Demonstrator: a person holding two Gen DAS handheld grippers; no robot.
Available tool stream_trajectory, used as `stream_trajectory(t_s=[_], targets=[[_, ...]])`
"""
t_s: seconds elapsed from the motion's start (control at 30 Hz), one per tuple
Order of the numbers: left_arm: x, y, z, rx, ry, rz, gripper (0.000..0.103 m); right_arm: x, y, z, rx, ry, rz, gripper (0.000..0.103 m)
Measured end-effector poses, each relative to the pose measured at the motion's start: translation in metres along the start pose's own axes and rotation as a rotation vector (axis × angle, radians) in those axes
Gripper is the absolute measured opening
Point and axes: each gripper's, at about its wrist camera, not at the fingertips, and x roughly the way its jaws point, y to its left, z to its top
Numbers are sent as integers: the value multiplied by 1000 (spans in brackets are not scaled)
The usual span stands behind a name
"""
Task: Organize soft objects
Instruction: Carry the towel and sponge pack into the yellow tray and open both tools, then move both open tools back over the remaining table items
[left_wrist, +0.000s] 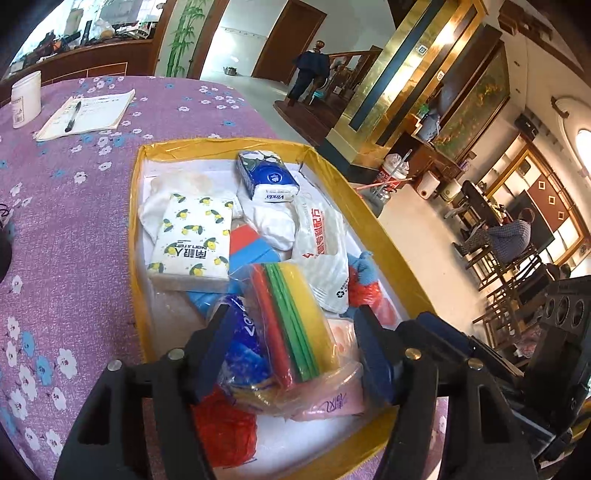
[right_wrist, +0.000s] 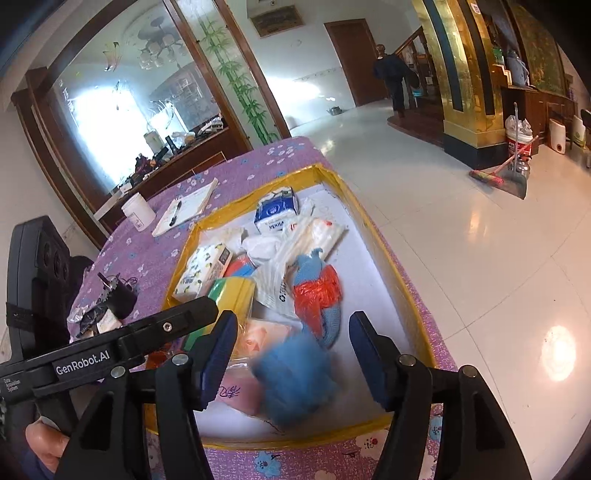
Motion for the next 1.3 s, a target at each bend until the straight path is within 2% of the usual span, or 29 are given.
stream_trajectory(t_s=[0.17, 0.33, 0.5, 0.7, 0.87, 0.97, 1.07, 1.1, 1.17, 1.2, 1.3], targets=[[-22, 3, -7, 11, -25, -26, 66, -14, 5, -1, 11, -29, 34, 68], [-55, 23, -23, 7, -61, -55, 66, -20, 27, -4, -14, -34, 77, 68], [-86, 54, -41, 4, -105, -25, 67, -12, 63, -12, -82, -3, 123, 68], [-129, 117, -70, -32, -175, 91, 67, 5, 122, -33, -214, 65, 184, 68], [-163, 189, -97, -144, -224, 207, 68, 25, 176, -59, -344, 141, 246, 68], [-180, 221, -106, -168, -255, 344, 68, 40, 210, -70, -428, 181, 283, 68], [-194, 238, -106, -120, -272, 456, 70, 53, 247, -73, -514, 202, 331, 68], [-197, 247, -105, -130, -262, 463, 71, 57, 258, -72, -541, 205, 346, 70], [-201, 261, -106, -185, -264, 383, 71, 75, 285, -68, -594, 204, 361, 79], [-202, 266, -106, -209, -264, 352, 71, 84, 294, -65, -604, 204, 359, 80], [-198, 262, -106, -186, -254, 358, 71, 126, 321, -57, -618, 248, 345, 81]])
